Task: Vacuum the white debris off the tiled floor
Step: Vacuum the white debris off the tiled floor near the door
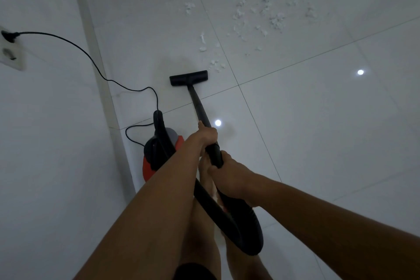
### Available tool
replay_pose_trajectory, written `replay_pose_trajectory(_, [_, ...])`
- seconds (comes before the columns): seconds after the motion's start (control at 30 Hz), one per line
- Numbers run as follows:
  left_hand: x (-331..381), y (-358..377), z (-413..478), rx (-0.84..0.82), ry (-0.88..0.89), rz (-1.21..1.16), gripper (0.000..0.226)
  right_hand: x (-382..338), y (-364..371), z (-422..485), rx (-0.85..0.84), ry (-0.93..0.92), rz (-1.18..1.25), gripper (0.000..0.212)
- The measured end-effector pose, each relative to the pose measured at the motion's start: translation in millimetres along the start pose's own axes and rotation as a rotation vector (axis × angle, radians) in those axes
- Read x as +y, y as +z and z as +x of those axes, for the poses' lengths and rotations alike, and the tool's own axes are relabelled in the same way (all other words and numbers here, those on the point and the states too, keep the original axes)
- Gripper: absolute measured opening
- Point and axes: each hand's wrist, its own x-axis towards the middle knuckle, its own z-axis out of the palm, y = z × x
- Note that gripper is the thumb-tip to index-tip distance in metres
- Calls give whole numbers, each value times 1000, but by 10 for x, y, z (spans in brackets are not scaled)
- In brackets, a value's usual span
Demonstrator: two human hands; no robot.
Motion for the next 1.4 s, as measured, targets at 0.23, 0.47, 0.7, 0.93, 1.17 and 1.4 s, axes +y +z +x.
replay_pose_trajectory(0.23, [-198,231,-188,-22,1,29,74,267,76,-219,4,22,46,57])
replay_pose_trajectory(0.47, [-544,492,-188,-8,21,45,75,713,285,-239,53,10,31,60])
replay_pose_trajectory(0.7, [-1019,665,-87,29,106,101,70,1258,665,-126,122,-13,100,62])
replay_pose_trajectory(0.93, [-1660,879,357,30,216,126,68,1829,1186,-3,270,-93,158,68])
replay_pose_trajectory(1.17, [-1933,1116,654,24,277,133,66,2254,1242,308,268,-99,81,66])
replay_pose_trajectory(1.4, [-1820,1139,780,36,281,140,67,2286,1192,570,303,-64,-85,65])
